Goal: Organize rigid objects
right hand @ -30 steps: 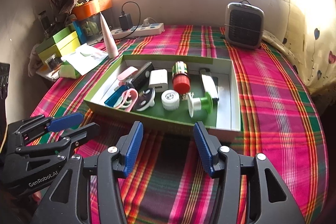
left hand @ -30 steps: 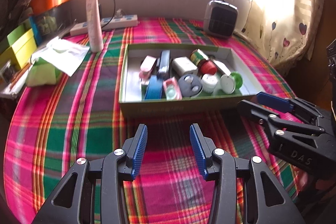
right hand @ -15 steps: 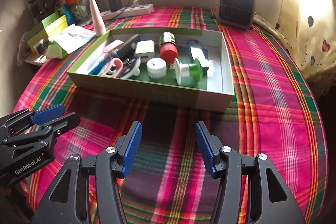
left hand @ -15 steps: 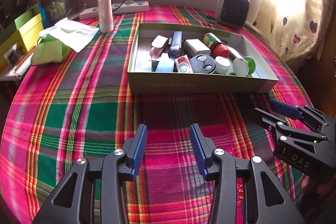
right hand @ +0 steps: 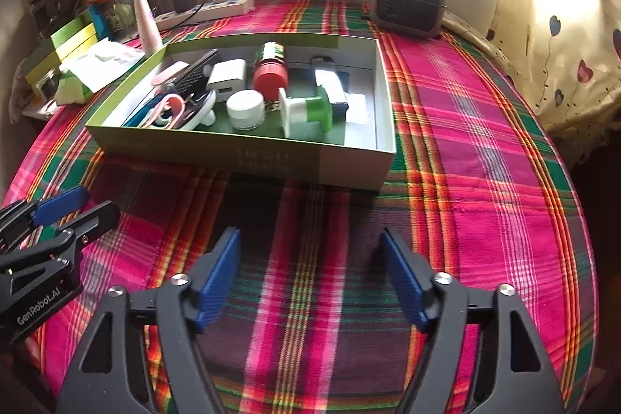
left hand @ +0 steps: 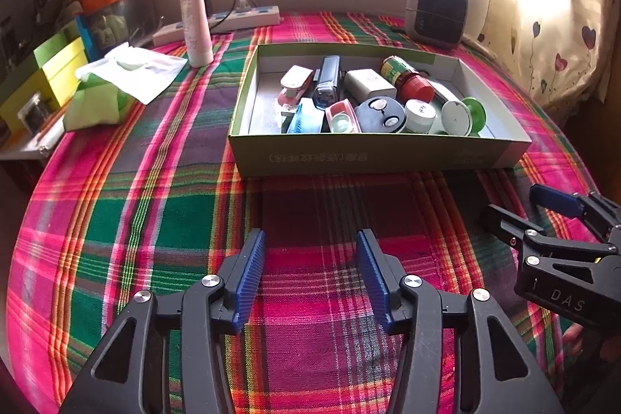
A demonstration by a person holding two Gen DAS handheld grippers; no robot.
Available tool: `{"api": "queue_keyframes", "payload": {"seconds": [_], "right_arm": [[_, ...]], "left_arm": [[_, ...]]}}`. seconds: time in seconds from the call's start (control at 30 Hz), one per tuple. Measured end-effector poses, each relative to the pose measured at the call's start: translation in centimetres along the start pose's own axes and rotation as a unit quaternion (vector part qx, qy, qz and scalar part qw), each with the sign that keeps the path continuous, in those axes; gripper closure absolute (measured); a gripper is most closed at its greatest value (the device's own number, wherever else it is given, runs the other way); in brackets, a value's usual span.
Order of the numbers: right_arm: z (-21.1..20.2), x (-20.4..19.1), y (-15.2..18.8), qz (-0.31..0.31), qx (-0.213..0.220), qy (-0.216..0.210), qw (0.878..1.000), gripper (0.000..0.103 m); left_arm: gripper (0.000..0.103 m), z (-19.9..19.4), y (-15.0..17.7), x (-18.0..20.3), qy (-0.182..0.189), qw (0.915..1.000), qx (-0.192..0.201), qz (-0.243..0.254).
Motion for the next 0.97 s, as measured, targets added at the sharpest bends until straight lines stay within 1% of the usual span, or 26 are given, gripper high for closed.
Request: {"api": "queue_keyframes", "payload": {"seconds": [0.07,0.2,0.97], "right_arm": [[-0.01,0.00,0.01,-0.001,0.000,0.001,1.000,0.028],[-0.01,-0.07,0.00,0.000,0.000,0.000,1.000,0.027],[0.03,-0.05,0.01,-0.001,-0.001,0.000,1.000,0.026]], "left_arm": [[0.053,0.02,0.05,0.15,-0.006,1.0000,0.001,0.004],[0.047,0.11,0.07,0.29,-0.003,1.0000,-0.001,0.004],[0.047,0.09,0.06,0.30,-0.004,1.0000,-0.001,0.004]]}}
Point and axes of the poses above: each gripper's, at about its wrist camera, not at the fingertips, and z roughly the way its jaws point, x to its right, y to its underside, the point moved 2 cm from there along z, roughly the way its jaws point, and after that the axes turned 15 degrees about -z, right-handed, at the moved point
